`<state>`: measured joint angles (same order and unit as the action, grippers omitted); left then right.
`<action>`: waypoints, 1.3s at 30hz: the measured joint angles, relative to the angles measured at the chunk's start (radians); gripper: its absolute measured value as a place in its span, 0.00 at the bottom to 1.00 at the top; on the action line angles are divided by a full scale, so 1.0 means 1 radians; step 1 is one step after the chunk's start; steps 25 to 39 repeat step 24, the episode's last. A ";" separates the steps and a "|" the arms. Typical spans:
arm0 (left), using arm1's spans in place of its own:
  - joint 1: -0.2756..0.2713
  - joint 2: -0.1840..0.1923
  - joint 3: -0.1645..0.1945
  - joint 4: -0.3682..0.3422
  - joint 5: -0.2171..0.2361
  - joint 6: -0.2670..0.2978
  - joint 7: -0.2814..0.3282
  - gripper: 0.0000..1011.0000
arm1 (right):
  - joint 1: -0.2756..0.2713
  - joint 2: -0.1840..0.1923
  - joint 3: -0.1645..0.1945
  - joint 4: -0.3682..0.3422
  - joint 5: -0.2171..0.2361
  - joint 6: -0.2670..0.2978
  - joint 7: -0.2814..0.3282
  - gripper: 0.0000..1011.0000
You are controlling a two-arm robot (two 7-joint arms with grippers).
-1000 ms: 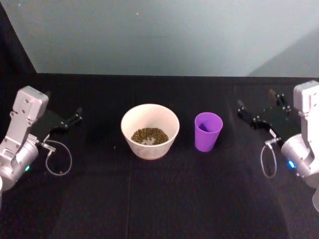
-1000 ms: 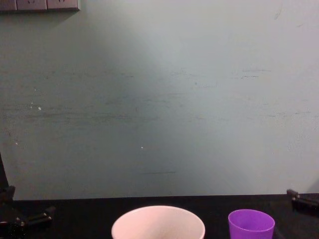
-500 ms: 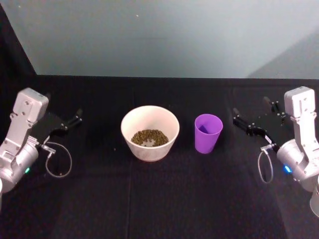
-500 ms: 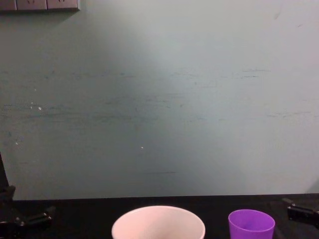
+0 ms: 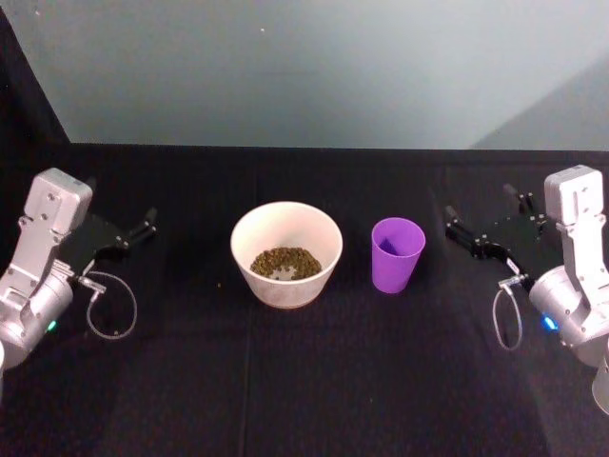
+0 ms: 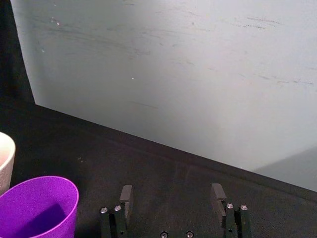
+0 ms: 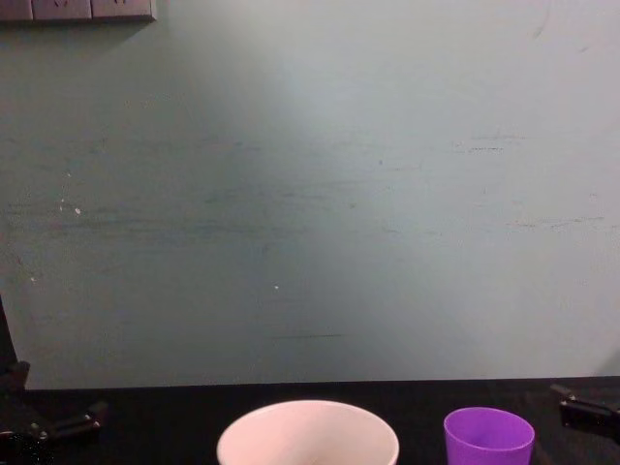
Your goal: Pick up the cup and pour the mung beans from the cup into the bowl.
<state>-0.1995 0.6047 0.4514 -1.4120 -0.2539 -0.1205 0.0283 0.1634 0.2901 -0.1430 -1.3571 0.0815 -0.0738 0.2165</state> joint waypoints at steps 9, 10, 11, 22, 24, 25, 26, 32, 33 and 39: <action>0.000 0.000 0.000 0.000 0.000 0.000 0.000 0.99 | 0.000 0.000 0.001 0.000 0.001 -0.001 0.000 0.99; 0.000 0.000 0.000 0.000 0.000 0.000 0.000 0.99 | 0.000 0.000 0.001 0.000 0.002 -0.001 0.000 0.99; 0.000 0.000 0.000 0.000 0.000 0.000 0.000 0.99 | 0.000 0.000 0.001 0.000 0.002 -0.001 0.000 0.99; 0.000 0.000 0.000 0.000 0.000 0.000 0.000 0.99 | 0.000 0.000 0.001 0.000 0.003 -0.002 0.000 0.99; 0.000 0.000 0.000 0.000 0.000 0.000 0.000 0.99 | 0.000 0.000 0.001 0.000 0.003 -0.002 0.000 0.99; 0.000 0.000 0.000 0.000 0.000 0.000 0.000 0.99 | 0.000 0.000 0.001 0.000 0.003 -0.002 0.000 0.99; 0.000 0.000 0.000 0.000 0.000 0.000 0.000 0.99 | 0.000 0.000 0.001 0.000 0.003 -0.002 0.000 0.99; 0.000 0.000 0.000 0.000 0.000 0.000 0.000 0.99 | 0.000 0.000 0.001 0.000 0.003 -0.002 0.000 0.99; 0.000 0.000 0.000 0.000 0.000 0.000 0.000 0.99 | 0.000 0.000 0.001 0.000 0.003 -0.002 0.000 0.99; 0.000 0.000 0.000 0.000 0.000 0.000 0.000 0.99 | 0.000 0.000 0.001 0.000 0.003 -0.002 0.000 0.99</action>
